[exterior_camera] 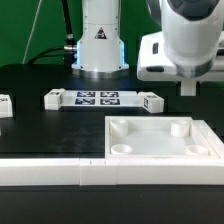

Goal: Assemble one leg

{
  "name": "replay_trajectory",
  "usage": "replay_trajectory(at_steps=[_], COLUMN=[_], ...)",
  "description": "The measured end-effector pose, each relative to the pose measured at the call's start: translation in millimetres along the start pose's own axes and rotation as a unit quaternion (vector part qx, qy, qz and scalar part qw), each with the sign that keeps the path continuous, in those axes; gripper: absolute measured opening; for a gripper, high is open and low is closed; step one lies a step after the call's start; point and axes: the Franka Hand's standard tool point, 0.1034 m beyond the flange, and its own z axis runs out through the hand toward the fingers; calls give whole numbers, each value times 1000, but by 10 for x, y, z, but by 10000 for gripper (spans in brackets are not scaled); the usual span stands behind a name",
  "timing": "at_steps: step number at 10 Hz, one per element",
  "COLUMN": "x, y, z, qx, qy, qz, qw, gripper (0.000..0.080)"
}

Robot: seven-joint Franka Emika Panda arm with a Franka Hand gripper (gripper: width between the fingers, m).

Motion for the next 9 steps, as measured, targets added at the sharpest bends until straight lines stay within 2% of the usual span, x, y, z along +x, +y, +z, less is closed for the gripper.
replay_trajectory(at_steps=[1,4,6,7,8,9], x=[-40,48,120,71,67,82], y=[16,-13,-48,37,95,127], z=[-88,-107,-175,-249,-397,-518], qx=[1,6,14,-3,-17,-23], qy=[-1,30,126,157,190,238], qz=[-4,-4,-8,-29,-46,-56], qw=[1000,1000,992,987,981,970], gripper=[290,290,290,290,290,290])
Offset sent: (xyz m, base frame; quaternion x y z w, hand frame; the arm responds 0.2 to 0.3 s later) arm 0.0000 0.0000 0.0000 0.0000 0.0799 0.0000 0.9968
